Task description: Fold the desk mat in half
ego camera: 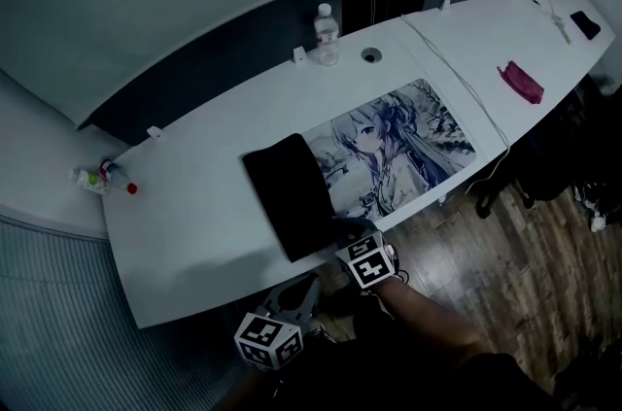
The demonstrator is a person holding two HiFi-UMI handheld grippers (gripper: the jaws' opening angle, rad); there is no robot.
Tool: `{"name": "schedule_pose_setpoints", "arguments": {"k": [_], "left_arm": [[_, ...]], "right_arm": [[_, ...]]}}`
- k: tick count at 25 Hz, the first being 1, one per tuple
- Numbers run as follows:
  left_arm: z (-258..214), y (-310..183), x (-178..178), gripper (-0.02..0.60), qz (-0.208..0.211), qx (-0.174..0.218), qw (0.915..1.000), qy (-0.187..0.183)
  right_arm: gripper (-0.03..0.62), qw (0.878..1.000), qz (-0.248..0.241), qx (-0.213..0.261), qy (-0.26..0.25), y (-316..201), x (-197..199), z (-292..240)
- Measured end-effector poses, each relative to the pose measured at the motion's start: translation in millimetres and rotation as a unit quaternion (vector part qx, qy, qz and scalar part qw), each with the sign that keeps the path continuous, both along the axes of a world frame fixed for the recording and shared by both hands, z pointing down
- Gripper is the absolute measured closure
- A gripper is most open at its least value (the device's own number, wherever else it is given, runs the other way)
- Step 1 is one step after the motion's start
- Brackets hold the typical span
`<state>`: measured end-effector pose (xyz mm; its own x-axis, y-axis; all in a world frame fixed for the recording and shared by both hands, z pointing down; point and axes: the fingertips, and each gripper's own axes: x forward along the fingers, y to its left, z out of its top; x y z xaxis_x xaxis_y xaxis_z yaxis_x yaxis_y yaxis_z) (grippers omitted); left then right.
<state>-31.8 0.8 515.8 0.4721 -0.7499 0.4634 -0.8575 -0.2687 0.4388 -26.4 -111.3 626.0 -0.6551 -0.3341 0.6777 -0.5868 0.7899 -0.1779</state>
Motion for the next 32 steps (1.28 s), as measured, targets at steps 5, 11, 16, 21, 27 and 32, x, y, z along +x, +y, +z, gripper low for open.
{"name": "schedule_pose_setpoints", "arguments": {"k": [5, 11, 16, 21, 27, 32], "left_arm": [[3, -20, 16, 0.575, 0.022, -0.005, 0.9997, 0.003], [2, -45, 25, 0.575, 0.034, -0.004, 0.9994, -0.001], [2, -63, 38, 0.575, 0.046, -0.01, 0.9989, -0.002], [2, -83, 53, 0.575, 0.052, -0.013, 0.9986, -0.005], [-1, -107, 72, 0.575, 0.058, -0.009, 0.9982, -0.013], [-7, -127, 89, 0.575, 0.062, 0.0, 0.9979, -0.02]], "right_arm": [[0.56, 1.0, 0.009, -0.003, -0.001, -13, 15, 2], [0.56, 1.0, 0.018, -0.012, -0.003, -21, 32, 5], [0.56, 0.999, 0.027, -0.019, -0.011, -35, 45, 2], [0.56, 0.999, 0.035, -0.022, -0.016, -49, 64, 1], [0.56, 0.998, 0.046, -0.027, -0.019, -63, 90, 3], [0.56, 0.998, 0.054, -0.028, -0.024, -77, 113, 0]]}}
